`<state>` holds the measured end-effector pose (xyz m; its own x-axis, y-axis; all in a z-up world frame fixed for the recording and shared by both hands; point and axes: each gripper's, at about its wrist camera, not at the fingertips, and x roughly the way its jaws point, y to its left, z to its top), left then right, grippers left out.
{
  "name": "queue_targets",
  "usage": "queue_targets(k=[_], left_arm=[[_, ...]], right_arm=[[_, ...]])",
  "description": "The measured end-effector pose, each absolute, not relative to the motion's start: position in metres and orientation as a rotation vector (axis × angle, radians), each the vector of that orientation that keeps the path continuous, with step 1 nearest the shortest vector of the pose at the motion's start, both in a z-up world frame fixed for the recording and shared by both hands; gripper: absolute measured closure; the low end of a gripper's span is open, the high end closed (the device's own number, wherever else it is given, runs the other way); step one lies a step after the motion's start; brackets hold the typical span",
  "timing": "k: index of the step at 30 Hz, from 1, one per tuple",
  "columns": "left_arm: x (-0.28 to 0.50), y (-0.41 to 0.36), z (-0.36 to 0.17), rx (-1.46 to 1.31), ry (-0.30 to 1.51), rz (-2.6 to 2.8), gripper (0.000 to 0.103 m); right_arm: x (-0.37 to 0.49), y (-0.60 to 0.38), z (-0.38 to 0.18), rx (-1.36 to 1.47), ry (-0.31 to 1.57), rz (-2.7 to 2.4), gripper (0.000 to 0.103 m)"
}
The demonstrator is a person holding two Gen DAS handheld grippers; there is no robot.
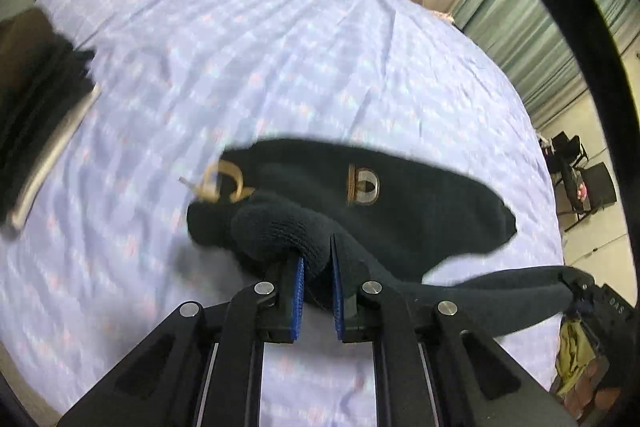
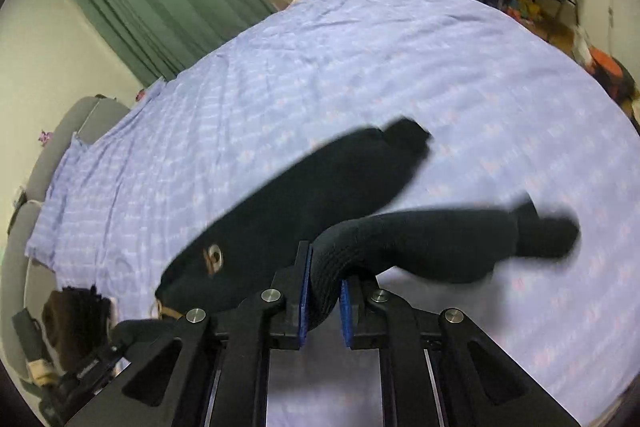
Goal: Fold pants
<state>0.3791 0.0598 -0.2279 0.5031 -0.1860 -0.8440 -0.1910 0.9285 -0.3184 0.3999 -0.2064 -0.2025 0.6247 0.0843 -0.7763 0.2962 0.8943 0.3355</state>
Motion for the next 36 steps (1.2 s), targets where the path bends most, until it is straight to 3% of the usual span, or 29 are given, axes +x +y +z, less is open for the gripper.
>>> queue_targets(k=[5,14,17,19,21,24,26,27,31,36], left_arm=[[0.436,0.063,-0.240,-0.341,1.064,0.027,0.090],[0.500,0.062,-0.283,-0.230,1.162,0.037,0.087],[0.515,0.065,-0.294,-0.211,1.222,0.029,0.087],[0.517,0.064,-0.288,-0.194,1.230,0.011,0.085],[0.514,0.063,-0.278,-0.184,1.205,-0.011,0.081],[0.508,0.066,-0.260,-0.206,1.168,-0.040,0.061],[0.498,0.071,-0.240,-0.181,1.077,-0.007,0.017],[0.490,0.072,-0.228,-0.155,1.014,0.018,0.012],[0.472,0.069,-0.196,-0.032,0.896,-0.018,0.009],[0.435,0.044,-0.200,0.167,0.859,-0.159,0.009]], right_arm=[[0.481,-0.200,-0.222,0.391,0.950,-0.100,0.090],[0.542,-0.198,-0.267,0.317,1.025,-0.126,0.090],[0.552,-0.196,-0.267,0.305,1.035,-0.112,0.080],[0.549,-0.195,-0.258,0.299,1.003,-0.104,0.051],[0.540,-0.194,-0.244,0.259,0.945,-0.126,0.032],[0.524,-0.189,-0.216,0.159,0.843,-0.122,0.031],[0.513,-0.189,-0.201,0.134,0.810,-0.105,0.031],[0.509,-0.189,-0.197,0.128,0.800,-0.098,0.031],[0.484,-0.184,-0.183,0.075,0.773,-0.043,0.031],[0.455,-0.185,-0.191,0.070,0.797,0.019,0.031]])
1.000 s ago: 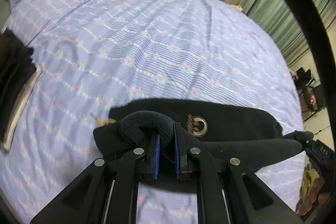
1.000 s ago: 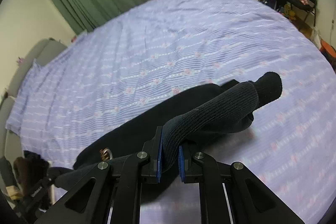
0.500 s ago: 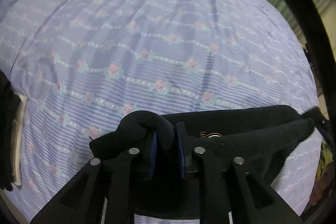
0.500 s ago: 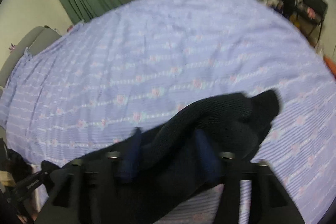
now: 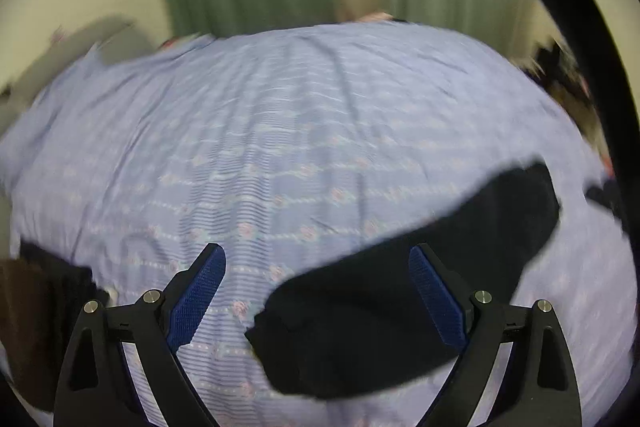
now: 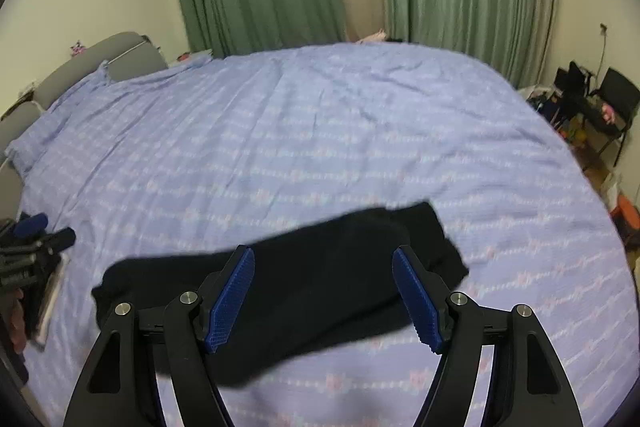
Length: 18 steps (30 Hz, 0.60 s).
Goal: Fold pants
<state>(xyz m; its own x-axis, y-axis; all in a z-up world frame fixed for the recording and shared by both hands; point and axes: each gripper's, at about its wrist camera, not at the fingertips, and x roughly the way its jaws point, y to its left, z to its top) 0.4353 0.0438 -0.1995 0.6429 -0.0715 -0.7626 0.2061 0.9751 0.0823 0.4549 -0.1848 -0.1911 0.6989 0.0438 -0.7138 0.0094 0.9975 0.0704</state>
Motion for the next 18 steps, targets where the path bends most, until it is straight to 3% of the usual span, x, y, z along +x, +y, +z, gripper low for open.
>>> queue_targets(k=[8,18], left_arm=[[0.372,0.029,-0.267,0.278,0.939,-0.218,0.009],[0.404,0.141,-0.293,-0.153,1.017,0.001,0.010]], right_arm=[[0.428,-0.182,-0.251,0.121,0.954,0.170,0.032],[0.416,-0.136,-0.306,0.203,1.063,0.246,0.046]])
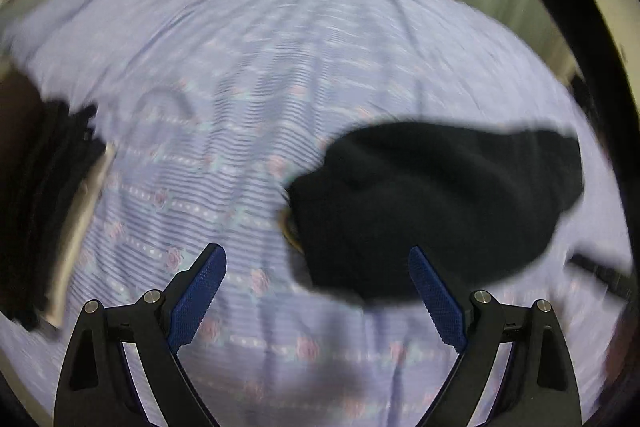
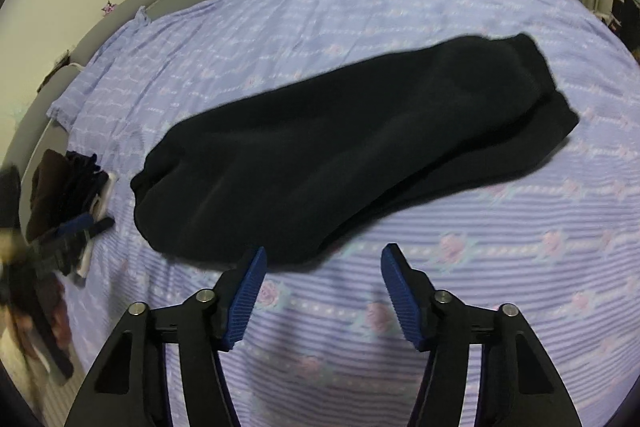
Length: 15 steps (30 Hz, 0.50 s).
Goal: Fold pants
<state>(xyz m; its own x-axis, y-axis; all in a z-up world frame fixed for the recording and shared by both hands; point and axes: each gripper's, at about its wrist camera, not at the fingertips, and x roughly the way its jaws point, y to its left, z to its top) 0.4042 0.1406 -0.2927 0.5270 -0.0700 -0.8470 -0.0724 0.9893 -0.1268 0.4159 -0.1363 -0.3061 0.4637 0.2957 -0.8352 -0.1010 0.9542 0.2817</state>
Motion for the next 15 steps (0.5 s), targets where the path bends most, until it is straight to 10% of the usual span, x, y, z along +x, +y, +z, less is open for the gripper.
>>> queue_targets(k=[6,9,10,15], left_arm=[[0.450,0.150,-0.325,-0.192,1.048,0.025,0.014],[0.464,0.144,-0.348,-0.218,1.127,0.004,0.036],[0.466,0.142,-0.351,-0.254,1.135,-0.034,0.059],[0.470,0.138,-0.319,-0.230,1.036,0.007,0.070]], right_arm=[[0.414,-0.107,-0.318,0.120,1.087,0.271,0.054],[0.414,-0.101,-0.322,0.090,1.098,0.262,0.054],[0.414,-0.102,-0.323,0.086,1.097,0.273,0.054],[0.419,-0.106,-0.322,0.093,1.087,0.317,0.054]])
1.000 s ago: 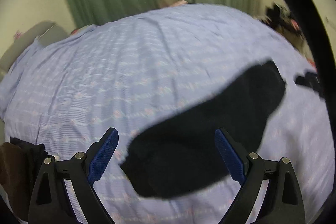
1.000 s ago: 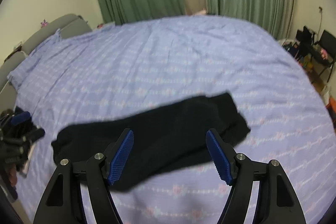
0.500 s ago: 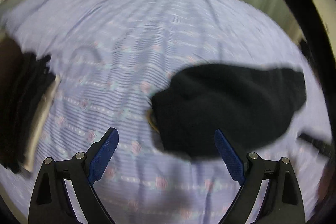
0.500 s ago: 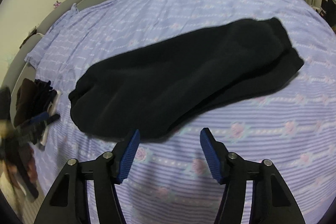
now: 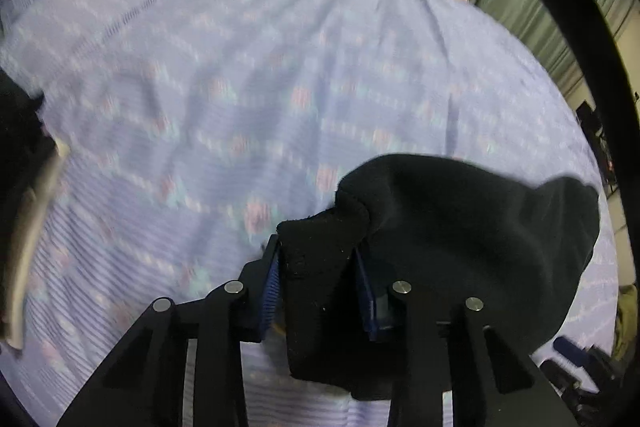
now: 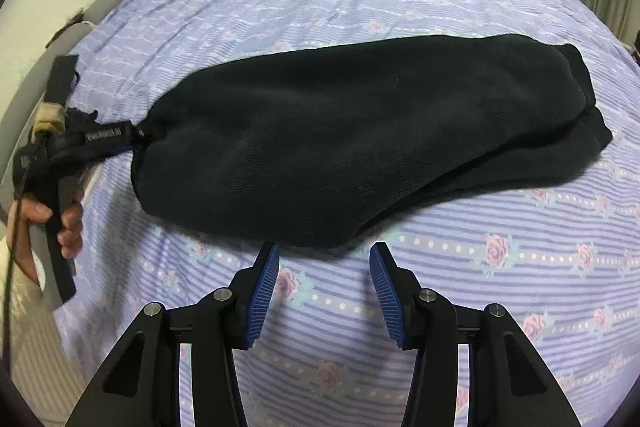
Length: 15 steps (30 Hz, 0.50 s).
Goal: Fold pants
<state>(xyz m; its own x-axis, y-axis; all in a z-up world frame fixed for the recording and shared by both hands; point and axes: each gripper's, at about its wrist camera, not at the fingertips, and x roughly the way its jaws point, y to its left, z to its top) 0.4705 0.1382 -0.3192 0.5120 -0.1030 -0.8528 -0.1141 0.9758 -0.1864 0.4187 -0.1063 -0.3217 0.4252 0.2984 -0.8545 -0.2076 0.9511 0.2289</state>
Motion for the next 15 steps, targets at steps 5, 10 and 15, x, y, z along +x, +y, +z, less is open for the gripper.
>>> queue_targets(k=[5,10,15], left_arm=[[0.501,0.132,-0.317,-0.116,1.020,0.042,0.070],[0.518,0.137,-0.337,-0.086,1.073,0.062,0.070],[0.513,0.137,-0.337,-0.098,1.078,0.059,0.069]], right_arm=[[0.433,-0.102,-0.318,0.028,1.076,0.385,0.054],[0.458,-0.095,-0.317,-0.007,1.073,0.435,0.054],[0.473,-0.095,-0.308,-0.037,1.074,0.483,0.054]])
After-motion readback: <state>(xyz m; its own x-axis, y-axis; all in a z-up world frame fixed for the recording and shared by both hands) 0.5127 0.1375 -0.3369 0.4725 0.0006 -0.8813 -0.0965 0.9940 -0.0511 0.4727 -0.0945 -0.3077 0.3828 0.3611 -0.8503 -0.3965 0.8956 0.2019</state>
